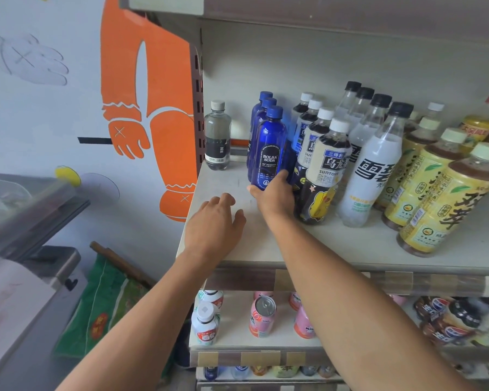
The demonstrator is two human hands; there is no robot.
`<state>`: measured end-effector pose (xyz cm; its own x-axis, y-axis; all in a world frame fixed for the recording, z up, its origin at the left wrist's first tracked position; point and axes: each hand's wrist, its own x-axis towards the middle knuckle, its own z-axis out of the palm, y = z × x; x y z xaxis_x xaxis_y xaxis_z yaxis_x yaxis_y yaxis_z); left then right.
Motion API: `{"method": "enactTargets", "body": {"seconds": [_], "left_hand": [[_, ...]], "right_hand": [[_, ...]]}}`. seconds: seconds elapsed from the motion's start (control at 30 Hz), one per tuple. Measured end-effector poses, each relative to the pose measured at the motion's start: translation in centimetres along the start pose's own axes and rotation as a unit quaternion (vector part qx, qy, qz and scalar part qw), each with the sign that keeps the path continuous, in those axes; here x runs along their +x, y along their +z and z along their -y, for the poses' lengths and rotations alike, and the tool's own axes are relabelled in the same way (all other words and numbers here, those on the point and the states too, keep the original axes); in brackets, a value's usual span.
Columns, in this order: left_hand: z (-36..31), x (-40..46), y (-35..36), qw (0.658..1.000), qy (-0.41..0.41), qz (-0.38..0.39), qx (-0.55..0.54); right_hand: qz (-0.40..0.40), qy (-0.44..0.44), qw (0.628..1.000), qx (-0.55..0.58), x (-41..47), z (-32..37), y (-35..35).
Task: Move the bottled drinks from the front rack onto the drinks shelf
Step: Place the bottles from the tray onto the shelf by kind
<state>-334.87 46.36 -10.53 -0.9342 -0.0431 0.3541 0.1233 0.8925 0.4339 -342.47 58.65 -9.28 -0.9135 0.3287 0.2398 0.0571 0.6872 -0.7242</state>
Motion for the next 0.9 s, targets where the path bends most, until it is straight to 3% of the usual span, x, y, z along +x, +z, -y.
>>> {"method": "enactTargets", "body": {"seconds": [0.9], "left_hand": [[-0.26,0.09,0.04,1.000,-0.004,-0.005,0.022]], "right_hand": [[-0.015,-0.008,0.999,-0.049,-0.24,0.08,0.10]]}}
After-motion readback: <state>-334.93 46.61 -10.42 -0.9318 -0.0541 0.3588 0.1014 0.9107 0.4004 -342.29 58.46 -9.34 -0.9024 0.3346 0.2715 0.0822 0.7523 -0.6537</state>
